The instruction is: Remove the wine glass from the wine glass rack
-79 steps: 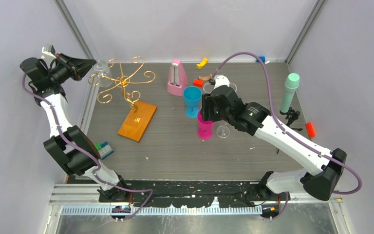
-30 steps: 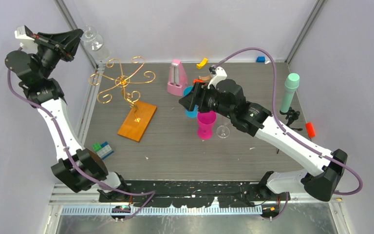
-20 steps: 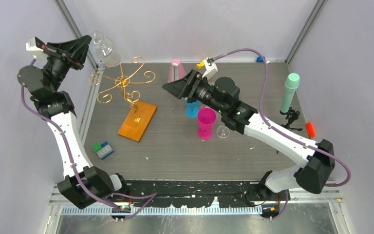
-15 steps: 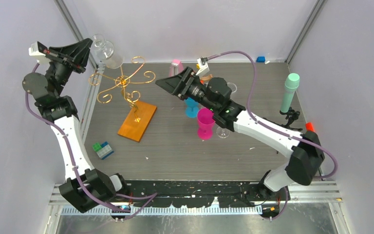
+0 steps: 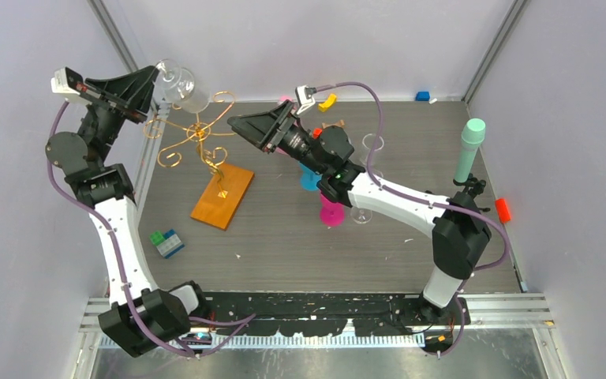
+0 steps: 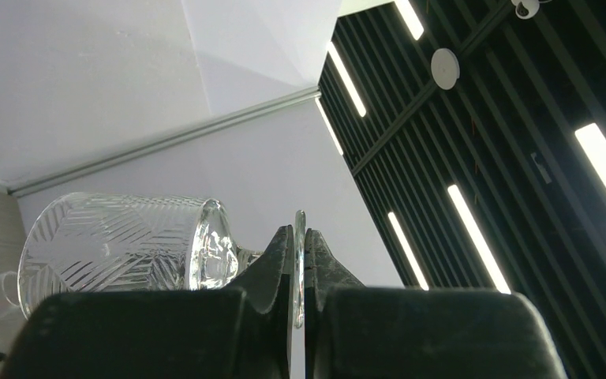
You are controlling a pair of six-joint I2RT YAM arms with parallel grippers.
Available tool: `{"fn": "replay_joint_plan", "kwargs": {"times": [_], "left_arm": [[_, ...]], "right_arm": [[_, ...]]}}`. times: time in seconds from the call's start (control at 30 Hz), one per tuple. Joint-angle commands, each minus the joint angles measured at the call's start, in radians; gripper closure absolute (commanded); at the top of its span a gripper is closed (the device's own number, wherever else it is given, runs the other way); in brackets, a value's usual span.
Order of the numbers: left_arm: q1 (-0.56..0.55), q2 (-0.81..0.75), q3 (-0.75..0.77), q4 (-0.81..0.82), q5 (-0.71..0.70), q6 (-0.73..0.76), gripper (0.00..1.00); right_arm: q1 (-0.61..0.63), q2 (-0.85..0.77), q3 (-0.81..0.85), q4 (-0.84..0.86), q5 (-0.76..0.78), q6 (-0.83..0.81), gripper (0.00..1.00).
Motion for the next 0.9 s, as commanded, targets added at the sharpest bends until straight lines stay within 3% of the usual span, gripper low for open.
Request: {"fn": "replay_joint_plan", "kwargs": {"times": [0.0,0.53,0.87], "left_arm": [[-0.039,-0.048,0.008,0.09,-0.041,-0.315,1.0],[-0.053,-0.113,-0.033,0.009,-0.056,-0.299,1.0],[-0.053,-0.117,-0.048,0.002,-0.056,-0.325,1.0]], "right_arm": [[0.024,-0.001,0.055,0.133,0.024,-0.013,0.26],[0.044,0.123,0.181,0.206,0.059,-0.075,0.2],[0.044,0.254,0.309,0.492,-0.066,0.026,0.22]]}}
